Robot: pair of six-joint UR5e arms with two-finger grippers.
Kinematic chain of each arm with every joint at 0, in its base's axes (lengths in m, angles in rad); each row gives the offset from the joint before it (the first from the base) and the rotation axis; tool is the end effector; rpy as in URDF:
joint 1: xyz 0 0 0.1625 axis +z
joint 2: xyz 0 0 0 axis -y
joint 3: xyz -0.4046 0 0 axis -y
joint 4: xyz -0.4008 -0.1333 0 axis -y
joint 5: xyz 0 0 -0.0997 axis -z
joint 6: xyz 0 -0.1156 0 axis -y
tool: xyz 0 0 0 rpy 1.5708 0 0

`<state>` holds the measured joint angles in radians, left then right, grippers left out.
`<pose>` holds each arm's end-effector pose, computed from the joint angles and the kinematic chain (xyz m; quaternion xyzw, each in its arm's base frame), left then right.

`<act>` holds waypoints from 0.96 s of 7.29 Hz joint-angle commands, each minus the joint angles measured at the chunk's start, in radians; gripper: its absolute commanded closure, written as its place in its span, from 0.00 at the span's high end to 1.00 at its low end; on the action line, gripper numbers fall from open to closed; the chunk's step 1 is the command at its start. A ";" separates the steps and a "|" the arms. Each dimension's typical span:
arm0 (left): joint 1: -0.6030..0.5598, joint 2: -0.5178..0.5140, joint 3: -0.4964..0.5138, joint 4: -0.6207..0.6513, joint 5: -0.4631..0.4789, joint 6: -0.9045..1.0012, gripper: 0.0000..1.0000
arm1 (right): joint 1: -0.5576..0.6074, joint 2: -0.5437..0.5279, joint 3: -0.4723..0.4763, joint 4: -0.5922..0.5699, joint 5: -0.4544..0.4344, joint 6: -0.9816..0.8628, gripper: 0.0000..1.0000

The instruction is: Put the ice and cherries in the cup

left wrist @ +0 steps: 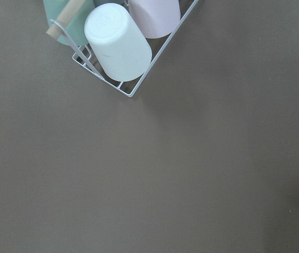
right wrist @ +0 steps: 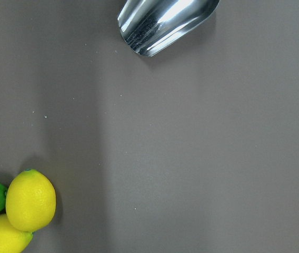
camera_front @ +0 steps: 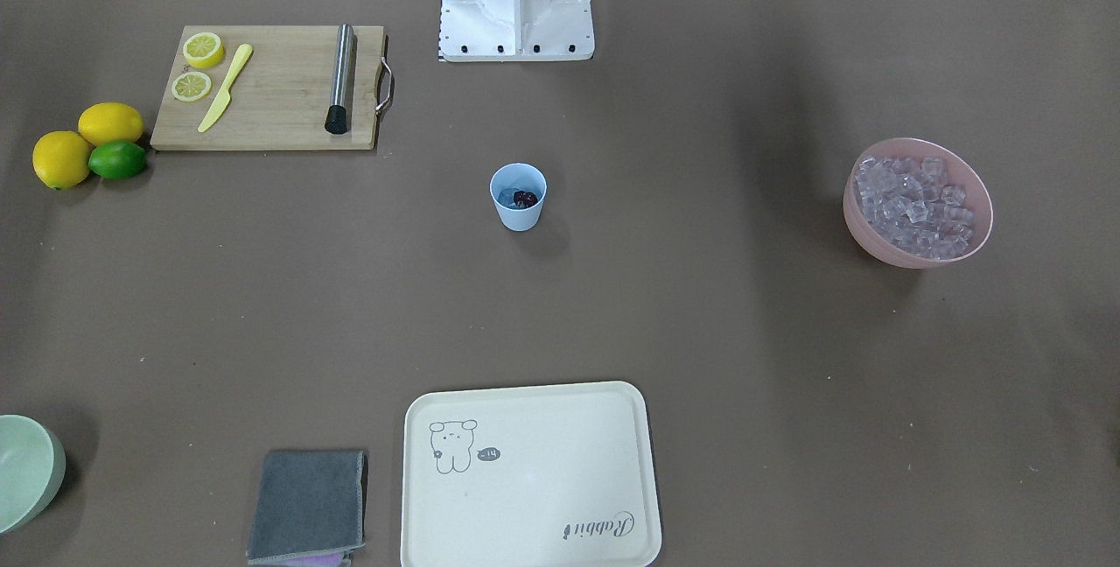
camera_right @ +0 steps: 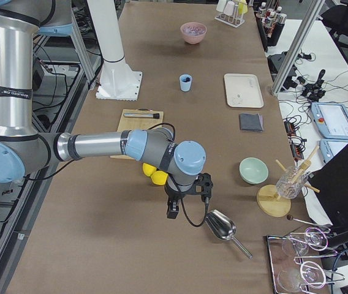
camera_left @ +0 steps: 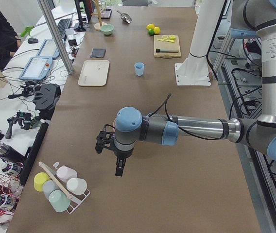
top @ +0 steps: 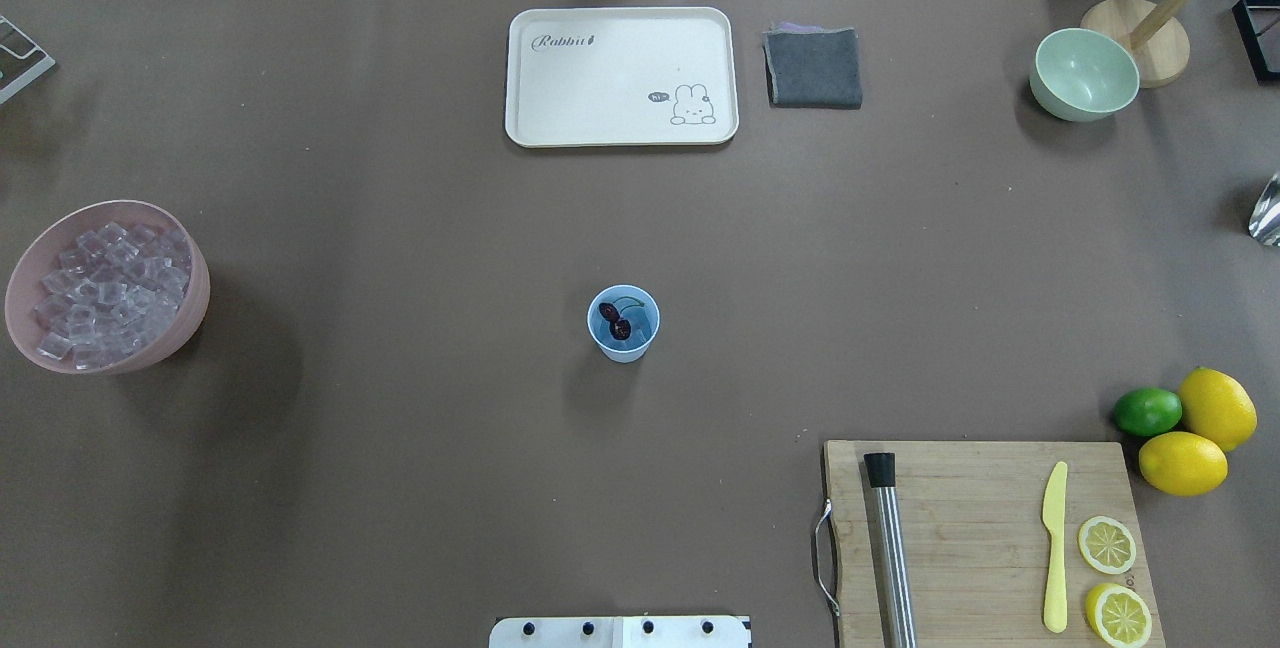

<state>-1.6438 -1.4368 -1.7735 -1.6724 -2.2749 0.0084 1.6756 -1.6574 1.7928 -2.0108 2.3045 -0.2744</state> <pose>-0.0918 -0.4535 0.6059 0.0938 0.3400 -0.0009 0.9357 0.1007 -0.4233 0.6233 -0.0723 -0.3749 -0.0239 0.9239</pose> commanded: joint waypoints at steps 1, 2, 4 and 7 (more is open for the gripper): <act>0.002 0.001 0.000 -0.001 0.000 -0.002 0.98 | -0.014 0.010 -0.019 0.074 0.001 0.059 1.00; 0.002 0.001 0.000 -0.001 0.000 -0.002 0.98 | -0.029 0.010 -0.045 0.146 0.001 0.095 1.00; 0.002 0.001 0.005 -0.001 0.000 -0.002 0.98 | -0.071 0.010 -0.067 0.211 0.003 0.136 1.00; 0.002 0.001 0.006 -0.001 0.000 -0.002 0.98 | -0.094 0.013 -0.064 0.239 0.006 0.155 1.00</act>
<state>-1.6414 -1.4358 -1.7675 -1.6736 -2.2749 0.0061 1.5874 -1.6460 1.7273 -1.7796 2.3094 -0.1246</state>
